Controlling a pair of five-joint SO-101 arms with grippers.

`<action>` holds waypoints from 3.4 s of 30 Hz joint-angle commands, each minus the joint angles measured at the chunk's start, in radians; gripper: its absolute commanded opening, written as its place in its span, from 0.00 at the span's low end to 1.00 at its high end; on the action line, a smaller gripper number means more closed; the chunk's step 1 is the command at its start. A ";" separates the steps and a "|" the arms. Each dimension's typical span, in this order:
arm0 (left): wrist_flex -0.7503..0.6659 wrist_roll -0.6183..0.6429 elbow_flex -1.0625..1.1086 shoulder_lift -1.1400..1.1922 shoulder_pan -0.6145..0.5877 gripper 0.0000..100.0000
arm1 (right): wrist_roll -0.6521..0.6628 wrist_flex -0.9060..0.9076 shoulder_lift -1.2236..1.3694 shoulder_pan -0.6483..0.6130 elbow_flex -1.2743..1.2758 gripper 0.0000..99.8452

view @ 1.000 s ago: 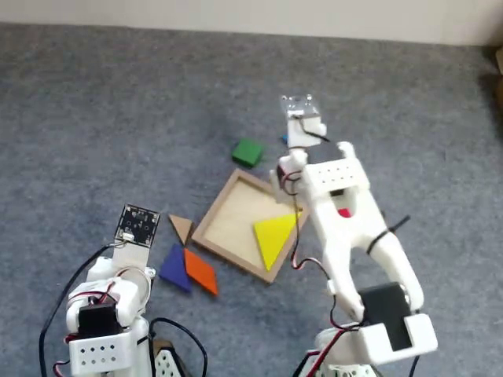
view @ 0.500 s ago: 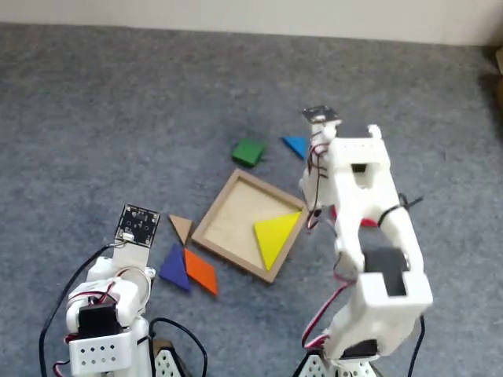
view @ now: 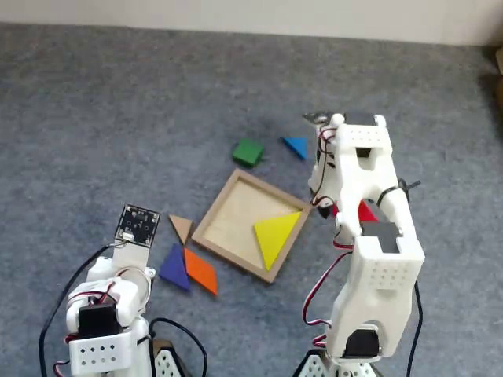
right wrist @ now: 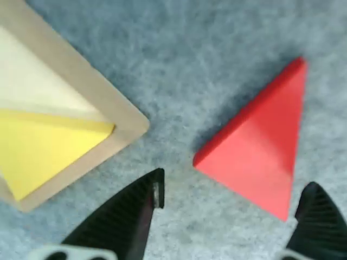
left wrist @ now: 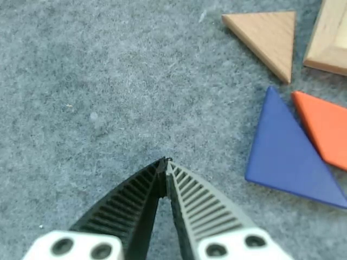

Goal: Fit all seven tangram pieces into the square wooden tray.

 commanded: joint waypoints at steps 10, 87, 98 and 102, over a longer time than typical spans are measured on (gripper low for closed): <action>0.009 -0.009 0.021 -0.030 -0.016 0.00 | 0.109 0.005 0.058 0.068 -0.059 0.37; 0.009 -0.009 0.021 -0.030 -0.016 0.00 | 0.206 -0.303 -0.237 -0.496 0.133 0.11; 0.009 -0.009 0.021 -0.030 -0.016 0.00 | 0.232 -0.300 -0.237 -0.467 0.153 0.20; 0.009 -0.009 0.021 -0.030 -0.016 0.00 | 0.232 -0.300 -0.237 -0.446 0.154 0.25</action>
